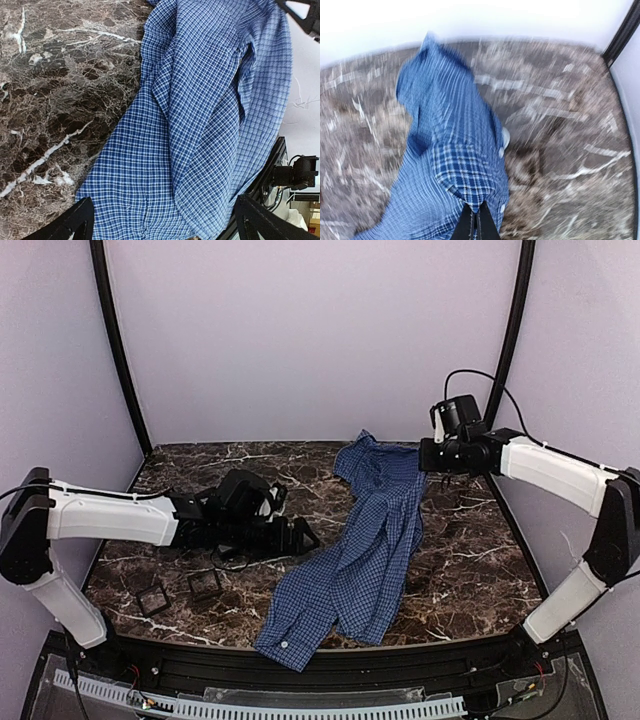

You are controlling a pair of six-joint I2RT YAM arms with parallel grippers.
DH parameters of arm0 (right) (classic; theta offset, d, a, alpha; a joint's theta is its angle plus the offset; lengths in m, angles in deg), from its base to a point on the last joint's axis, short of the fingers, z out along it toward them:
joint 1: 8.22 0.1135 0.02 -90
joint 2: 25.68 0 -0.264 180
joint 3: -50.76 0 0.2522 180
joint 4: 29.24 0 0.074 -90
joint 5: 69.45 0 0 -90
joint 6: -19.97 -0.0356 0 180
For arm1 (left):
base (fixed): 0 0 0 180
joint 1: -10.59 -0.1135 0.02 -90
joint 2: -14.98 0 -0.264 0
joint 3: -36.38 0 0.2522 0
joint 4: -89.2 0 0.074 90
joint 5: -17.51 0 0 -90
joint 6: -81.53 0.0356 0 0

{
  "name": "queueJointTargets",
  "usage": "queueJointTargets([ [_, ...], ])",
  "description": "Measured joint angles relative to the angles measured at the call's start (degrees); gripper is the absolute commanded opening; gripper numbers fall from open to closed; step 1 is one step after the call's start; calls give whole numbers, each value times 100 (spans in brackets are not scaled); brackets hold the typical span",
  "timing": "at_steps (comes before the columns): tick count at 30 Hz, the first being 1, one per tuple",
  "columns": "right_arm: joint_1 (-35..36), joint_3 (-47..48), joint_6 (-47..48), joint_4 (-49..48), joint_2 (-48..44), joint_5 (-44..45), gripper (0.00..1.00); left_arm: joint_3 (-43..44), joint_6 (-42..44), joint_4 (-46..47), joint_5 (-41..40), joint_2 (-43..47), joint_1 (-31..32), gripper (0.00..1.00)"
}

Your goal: Remove the brooch from the garment

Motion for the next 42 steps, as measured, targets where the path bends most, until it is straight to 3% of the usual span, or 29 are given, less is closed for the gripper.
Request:
queueJointTargets([
  [6,0,695,205,140,-981,-118,0,9,52,-87,-55,415,-74,100],
  [12,1043,579,267,-87,-1720,-1060,0,4,-129,258,136,960,-273,100],
  [20,2627,-413,-192,-901,-1311,-2291,0,-262,-691,1093,455,1279,-345,100],
  [26,3751,-553,-575,-1576,-243,-2817,0,-911,-997,1187,341,1528,-459,100],
  [27,3932,-553,-597,-1672,-83,-2914,6,-1016,-1036,1176,317,1567,-474,100],
  [30,4376,-518,-614,-1840,221,-3228,46,-1237,-1134,1113,260,1622,-511,100],
  [33,4625,-426,-514,-1810,251,-3388,72,-1397,-1191,1064,238,1626,-514,100],
  [36,4669,-378,-339,-1687,37,-3195,83,-1539,-1231,929,179,1626,-516,100],
  [42,4280,-382,-271,-984,-688,-1967,95,-1749,-1329,822,66,1620,-514,100],
])
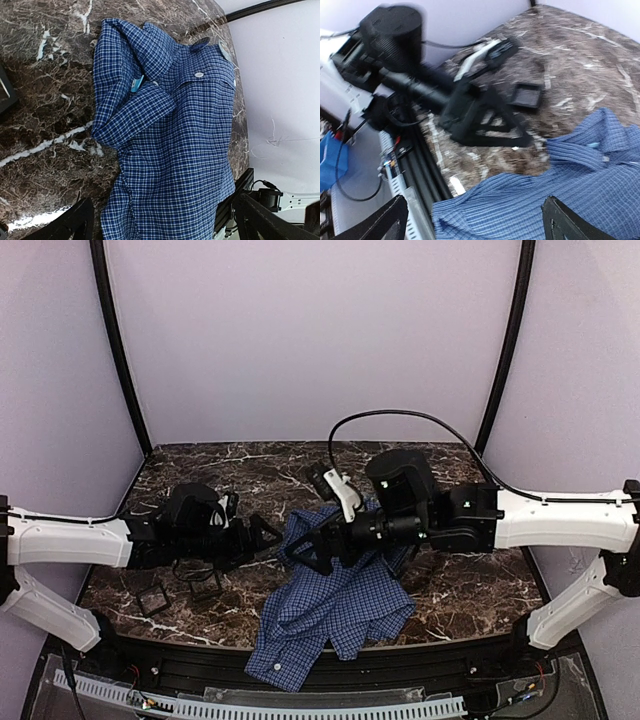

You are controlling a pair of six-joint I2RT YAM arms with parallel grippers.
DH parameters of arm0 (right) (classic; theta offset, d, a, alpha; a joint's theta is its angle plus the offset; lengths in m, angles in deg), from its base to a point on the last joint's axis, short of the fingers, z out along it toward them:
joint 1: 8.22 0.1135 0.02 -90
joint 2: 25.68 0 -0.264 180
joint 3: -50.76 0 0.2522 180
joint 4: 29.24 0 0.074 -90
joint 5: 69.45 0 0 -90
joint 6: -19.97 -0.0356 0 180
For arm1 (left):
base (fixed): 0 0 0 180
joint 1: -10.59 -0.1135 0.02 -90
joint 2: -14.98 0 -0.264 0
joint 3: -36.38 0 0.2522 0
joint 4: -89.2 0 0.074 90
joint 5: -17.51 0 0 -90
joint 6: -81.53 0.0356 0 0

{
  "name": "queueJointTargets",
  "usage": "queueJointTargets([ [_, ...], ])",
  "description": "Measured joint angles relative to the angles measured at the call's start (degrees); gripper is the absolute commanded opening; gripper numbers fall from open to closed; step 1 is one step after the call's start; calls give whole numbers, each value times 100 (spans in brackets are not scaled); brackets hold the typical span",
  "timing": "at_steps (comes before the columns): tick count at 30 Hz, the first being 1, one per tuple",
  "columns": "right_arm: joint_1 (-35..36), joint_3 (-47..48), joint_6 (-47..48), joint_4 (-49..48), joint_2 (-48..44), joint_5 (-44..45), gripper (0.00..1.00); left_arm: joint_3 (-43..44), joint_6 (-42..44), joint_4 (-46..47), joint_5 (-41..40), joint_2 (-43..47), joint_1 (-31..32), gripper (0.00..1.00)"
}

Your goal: Remove the brooch from the garment

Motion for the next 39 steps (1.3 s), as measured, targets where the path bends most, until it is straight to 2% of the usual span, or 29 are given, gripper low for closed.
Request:
queueJointTargets([
  [4,-859,-173,-146,295,-313,809,97,-127,-153,79,31,-127,33,100],
  [9,-1910,-455,-326,457,-101,1436,97,-153,-302,240,83,-507,199,100],
  [13,-2240,-568,-382,487,249,1582,96,-96,-249,267,-55,-793,249,100],
  [19,-2594,-684,-413,356,546,1523,92,490,28,129,-334,-1451,251,90],
  [25,-2785,-905,-459,81,848,1469,81,723,186,127,-437,-2015,251,82],
  [29,-2837,-1021,-527,-9,1108,1421,69,796,258,227,-448,-2284,251,72],
  [31,-2846,-1099,-551,-107,1141,1368,53,946,308,306,-435,-2465,251,65],
  [32,-2852,-1150,-577,-170,1141,1338,45,1062,378,339,-426,-2597,251,56],
  [33,-2865,-1193,-605,-251,1141,1292,36,1182,426,372,-420,-2721,251,51],
  [34,-2881,-1237,-627,-326,1141,1233,28,1287,448,393,-415,-2824,251,39],
  [35,-2898,-1274,-658,-387,1143,1191,20,1423,562,398,-415,-2964,251,33],
  [36,-2916,-1300,-671,-448,1143,1147,13,1504,601,413,-420,-3053,251,22],
  [38,-2946,-1320,-702,-525,1150,1051,1,1611,678,424,-448,-3185,249,10],
  [39,-2966,-1322,-715,-557,1150,1012,0,1646,761,413,-459,-3220,238,6],
])
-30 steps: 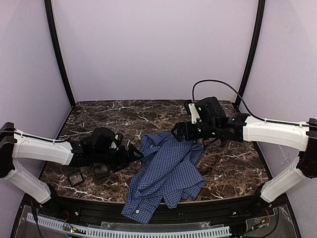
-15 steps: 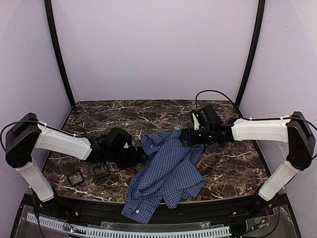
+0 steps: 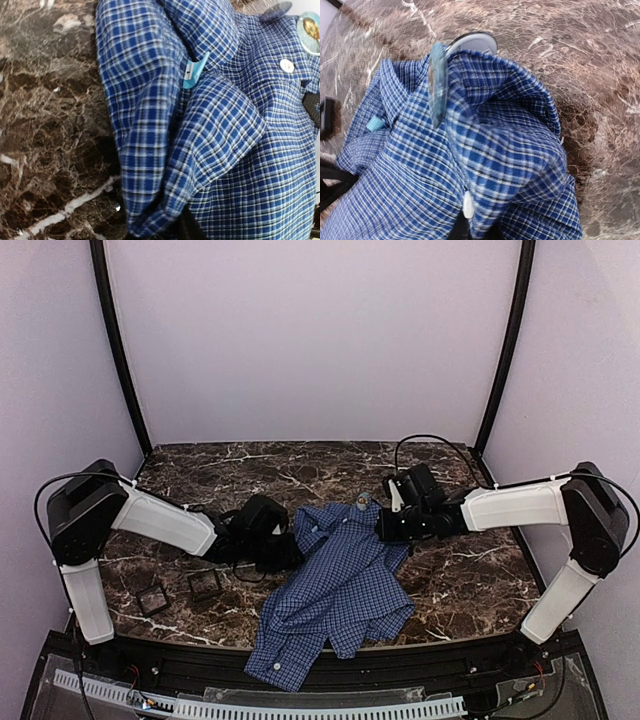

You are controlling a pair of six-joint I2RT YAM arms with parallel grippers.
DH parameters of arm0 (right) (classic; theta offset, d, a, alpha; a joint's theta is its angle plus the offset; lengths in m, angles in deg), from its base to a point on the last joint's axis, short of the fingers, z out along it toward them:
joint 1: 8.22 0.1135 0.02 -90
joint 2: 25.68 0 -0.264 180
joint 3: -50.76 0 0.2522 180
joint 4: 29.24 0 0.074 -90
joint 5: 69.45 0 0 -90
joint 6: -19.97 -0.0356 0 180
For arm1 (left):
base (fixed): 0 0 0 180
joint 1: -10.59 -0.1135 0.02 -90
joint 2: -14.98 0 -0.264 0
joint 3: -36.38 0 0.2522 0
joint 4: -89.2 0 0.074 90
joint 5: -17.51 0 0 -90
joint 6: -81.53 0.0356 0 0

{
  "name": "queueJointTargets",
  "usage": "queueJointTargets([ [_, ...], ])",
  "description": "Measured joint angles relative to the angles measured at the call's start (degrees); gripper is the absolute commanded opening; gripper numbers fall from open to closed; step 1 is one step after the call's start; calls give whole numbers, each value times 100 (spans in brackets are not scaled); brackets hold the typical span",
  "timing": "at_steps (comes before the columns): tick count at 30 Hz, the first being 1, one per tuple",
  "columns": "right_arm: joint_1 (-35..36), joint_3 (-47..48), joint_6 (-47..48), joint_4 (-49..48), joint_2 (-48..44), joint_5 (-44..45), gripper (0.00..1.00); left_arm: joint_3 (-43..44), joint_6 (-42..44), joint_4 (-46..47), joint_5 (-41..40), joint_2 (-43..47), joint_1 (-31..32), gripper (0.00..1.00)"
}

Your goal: Remove the brooch from the garment

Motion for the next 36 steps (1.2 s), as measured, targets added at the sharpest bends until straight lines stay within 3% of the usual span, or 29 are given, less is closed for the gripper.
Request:
queueJointTargets([
  [1,-13,0,-7,-33,0,-26,0,28,44,-17,-17,-7,-26,2],
  [7,-214,125,79,11,-24,-111,0,247,306,-118,-107,76,-195,1],
  [13,-662,1204,420,640,-24,39,0,774,686,-389,-33,446,-680,1],
  [16,-754,1958,664,918,-87,234,0,1388,1051,-566,188,546,-892,1],
  [21,-776,2791,1029,1266,-621,695,0,3136,1808,-1047,612,546,-1071,1],
  [27,-782,2907,1300,1335,-1871,868,0,4457,2374,-1325,1207,671,-1069,1],
  [32,-780,2691,1469,1161,-2918,136,0,4199,2350,-1246,1851,1178,-1054,1],
  [36,-728,2052,1307,922,-3252,-953,1,2697,1987,-802,2326,2004,-1049,1],
])
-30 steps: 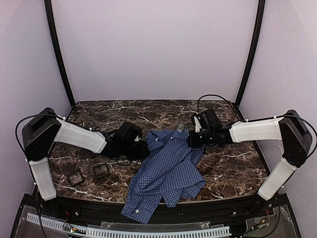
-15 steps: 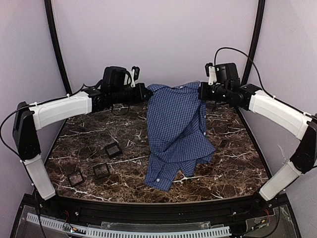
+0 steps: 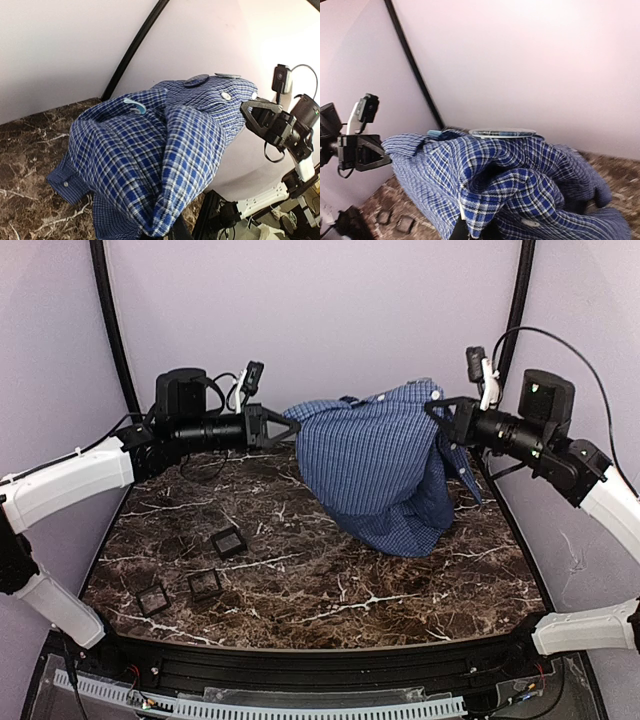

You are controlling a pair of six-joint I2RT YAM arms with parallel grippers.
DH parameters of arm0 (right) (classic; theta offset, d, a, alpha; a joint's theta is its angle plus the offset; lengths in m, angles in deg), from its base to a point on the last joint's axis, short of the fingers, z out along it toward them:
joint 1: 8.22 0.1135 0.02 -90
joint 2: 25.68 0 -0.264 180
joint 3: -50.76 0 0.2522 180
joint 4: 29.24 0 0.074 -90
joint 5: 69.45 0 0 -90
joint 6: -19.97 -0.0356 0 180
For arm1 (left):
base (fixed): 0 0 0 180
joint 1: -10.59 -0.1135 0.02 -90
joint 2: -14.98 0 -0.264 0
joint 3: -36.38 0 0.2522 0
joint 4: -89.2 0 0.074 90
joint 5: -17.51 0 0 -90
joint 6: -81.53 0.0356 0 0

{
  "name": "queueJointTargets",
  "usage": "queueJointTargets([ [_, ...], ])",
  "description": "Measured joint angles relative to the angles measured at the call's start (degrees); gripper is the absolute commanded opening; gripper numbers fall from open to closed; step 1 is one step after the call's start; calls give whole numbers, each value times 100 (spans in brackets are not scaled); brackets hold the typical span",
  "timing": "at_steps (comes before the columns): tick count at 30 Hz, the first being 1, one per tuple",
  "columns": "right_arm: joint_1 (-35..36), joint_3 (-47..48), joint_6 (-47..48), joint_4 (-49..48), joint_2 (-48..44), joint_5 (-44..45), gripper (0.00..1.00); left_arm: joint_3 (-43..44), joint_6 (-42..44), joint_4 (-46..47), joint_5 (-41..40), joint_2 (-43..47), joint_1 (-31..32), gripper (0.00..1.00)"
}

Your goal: Remove the brooch from the garment

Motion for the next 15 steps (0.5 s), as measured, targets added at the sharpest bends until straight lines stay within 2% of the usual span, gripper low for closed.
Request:
queueJointTargets([
  [1,37,-334,-118,-76,-57,-280,11,-525,-103,120,96,227,0,1],
  [2,92,-721,-238,-129,-109,-531,28,-1047,-195,195,166,446,0,2],
  [3,168,-1126,-363,-153,-122,-745,50,-1556,-271,234,219,629,0,10],
  [4,251,-1547,-516,-131,-116,-920,61,-2041,-345,216,273,798,0,28],
  [5,317,-1869,-647,-74,-116,-1027,71,-2420,-378,175,321,916,2,38],
  [6,387,-2232,-758,31,-138,-1095,79,-2927,-466,111,389,1084,17,57],
  [7,439,-2509,-868,208,-186,-1108,85,-3314,-516,-17,446,1241,33,65],
  [8,479,-2699,-955,393,-269,-1097,90,-3578,-551,-157,470,1370,55,77],
  [10,496,-2835,-1117,675,-505,-962,94,-4111,-627,-551,490,1790,155,90],
  [12,498,-2782,-1211,772,-817,-693,95,-4345,-629,-949,457,2293,254,97],
  [15,498,-2540,-1344,789,-920,-184,96,-4256,-494,-1440,219,3032,317,99],
])
